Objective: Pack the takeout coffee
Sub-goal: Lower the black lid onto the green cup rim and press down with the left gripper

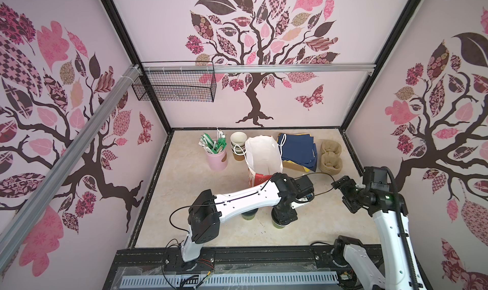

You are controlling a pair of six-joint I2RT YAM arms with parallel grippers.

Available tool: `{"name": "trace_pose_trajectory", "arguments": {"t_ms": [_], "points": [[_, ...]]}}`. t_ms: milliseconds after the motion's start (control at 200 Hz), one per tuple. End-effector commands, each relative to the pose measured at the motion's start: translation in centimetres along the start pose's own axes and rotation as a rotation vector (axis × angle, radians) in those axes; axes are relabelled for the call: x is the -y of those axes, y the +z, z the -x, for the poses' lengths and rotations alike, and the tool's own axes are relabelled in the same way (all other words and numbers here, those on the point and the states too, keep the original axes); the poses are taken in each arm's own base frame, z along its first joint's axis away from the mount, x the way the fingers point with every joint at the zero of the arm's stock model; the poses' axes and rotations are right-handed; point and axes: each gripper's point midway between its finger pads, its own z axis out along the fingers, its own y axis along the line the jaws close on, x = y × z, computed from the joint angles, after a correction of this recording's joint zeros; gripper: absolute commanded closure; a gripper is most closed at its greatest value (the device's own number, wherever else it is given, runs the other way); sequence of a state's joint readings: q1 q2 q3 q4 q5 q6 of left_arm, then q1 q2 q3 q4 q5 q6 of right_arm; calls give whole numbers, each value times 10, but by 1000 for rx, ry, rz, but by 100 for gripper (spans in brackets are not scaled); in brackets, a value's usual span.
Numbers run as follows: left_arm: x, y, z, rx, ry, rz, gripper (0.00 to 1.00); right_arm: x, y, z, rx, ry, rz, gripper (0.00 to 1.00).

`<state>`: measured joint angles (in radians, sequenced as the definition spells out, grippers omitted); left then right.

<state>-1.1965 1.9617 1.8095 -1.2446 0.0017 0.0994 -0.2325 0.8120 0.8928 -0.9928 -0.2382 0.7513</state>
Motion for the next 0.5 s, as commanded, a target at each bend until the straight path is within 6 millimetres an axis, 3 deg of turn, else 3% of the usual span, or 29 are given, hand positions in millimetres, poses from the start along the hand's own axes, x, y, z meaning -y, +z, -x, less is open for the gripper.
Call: {"name": "trace_pose_trajectory", "arguments": {"t_ms": [0,495], "points": [[0,1,-2,1,-12,-7,26,-5,-11,2,13,-14,15,14],[0,-8,1,27,-22,-6,21,-4,-11,1,12,-15,14,14]]}}
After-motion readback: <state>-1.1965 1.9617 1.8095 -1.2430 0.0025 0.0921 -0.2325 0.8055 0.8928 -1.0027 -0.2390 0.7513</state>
